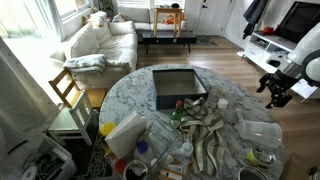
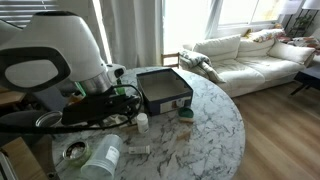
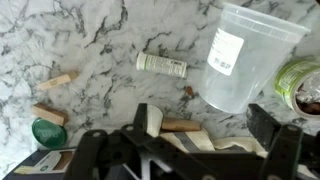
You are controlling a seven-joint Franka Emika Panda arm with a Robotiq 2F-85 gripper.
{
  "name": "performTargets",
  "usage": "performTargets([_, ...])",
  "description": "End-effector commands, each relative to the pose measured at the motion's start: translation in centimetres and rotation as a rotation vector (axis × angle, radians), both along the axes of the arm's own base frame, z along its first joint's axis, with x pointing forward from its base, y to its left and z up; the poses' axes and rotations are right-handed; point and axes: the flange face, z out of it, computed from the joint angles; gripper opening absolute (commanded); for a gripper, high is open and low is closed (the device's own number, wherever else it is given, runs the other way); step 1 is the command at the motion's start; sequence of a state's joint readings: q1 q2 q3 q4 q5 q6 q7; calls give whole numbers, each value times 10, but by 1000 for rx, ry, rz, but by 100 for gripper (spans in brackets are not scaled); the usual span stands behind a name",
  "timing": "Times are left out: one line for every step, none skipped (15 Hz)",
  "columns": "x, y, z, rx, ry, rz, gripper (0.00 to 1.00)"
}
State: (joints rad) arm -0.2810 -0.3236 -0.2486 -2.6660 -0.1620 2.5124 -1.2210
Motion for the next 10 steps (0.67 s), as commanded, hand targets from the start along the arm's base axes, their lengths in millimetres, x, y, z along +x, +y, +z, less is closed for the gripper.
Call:
performTargets([0, -2, -1, 1, 4, -8, 100])
performTargets([1, -2, -2, 1, 6, -12, 100])
performTargets([2, -1, -2, 1, 7, -15, 100])
performTargets([-2, -13, -8, 12, 35, -99, 100])
performTargets([-8, -25, -12, 2, 55, -178, 100])
performTargets([-13, -32, -14, 12, 62, -226, 100])
performTargets([-22, -42, -16, 18, 70, -281, 100])
performTargets([-29, -51, -18, 32, 84, -334, 100])
performTargets([-35, -60, -19, 48, 94, -389, 100])
performTargets([-43, -68, -20, 70, 107, -441, 100])
